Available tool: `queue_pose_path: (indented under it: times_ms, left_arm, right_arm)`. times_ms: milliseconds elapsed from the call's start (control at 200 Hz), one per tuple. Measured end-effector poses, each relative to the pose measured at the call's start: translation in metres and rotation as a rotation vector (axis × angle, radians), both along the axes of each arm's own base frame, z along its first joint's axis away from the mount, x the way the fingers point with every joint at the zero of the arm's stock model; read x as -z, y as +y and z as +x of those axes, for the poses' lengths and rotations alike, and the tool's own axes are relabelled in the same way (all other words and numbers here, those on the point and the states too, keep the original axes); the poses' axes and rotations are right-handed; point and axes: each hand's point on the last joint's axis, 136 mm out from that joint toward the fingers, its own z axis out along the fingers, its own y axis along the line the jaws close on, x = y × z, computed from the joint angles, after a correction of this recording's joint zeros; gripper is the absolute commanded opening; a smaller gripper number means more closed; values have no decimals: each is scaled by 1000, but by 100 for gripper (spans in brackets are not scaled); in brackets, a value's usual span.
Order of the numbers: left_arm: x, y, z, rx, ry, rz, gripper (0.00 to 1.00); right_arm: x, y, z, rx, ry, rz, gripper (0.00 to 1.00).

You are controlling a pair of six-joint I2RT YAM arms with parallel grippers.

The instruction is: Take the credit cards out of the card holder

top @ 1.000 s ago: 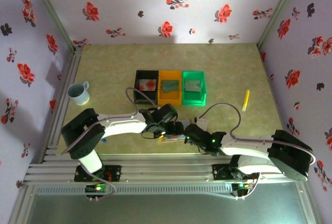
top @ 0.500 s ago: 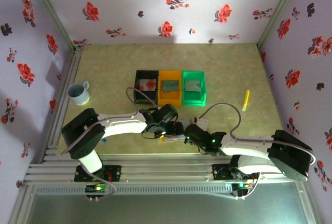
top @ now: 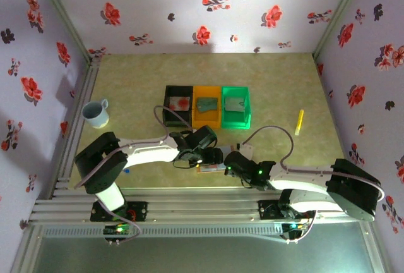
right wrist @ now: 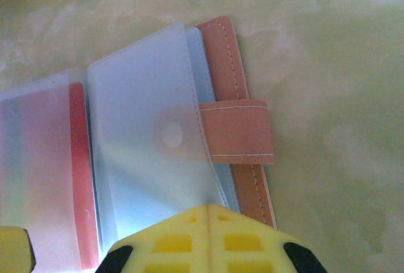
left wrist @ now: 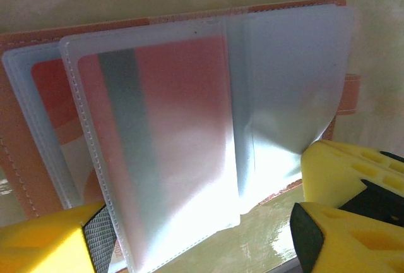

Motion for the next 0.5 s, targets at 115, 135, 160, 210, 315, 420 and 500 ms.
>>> queue_pose_path:
  times_ms: [115,135,160,210,315,420,500]
  left_arm:
    - [0,0,0,0,0,0,71]
    - [0,0,0,0,0,0,71]
    - [0,0,0,0,-1,0,70]
    - [0,0,0,0,-1,0,70]
    - [0,0,0,0,0,0,70]
    - [0,0,0,0,-1,-1,70]
    - [-1,0,0,0,-2,-2,70]
  right_arm:
    - [0,0,0,0,0,0,0]
    - [0,0,0,0,0,0,0]
    - [0,0,0,0,0,0,0]
    - [0,0,0,0,0,0,0]
    - [0,0,0,0,-1,1,0]
    - [0,0,0,0,-1,1,0]
    - [0,0,0,0,-1,2,0]
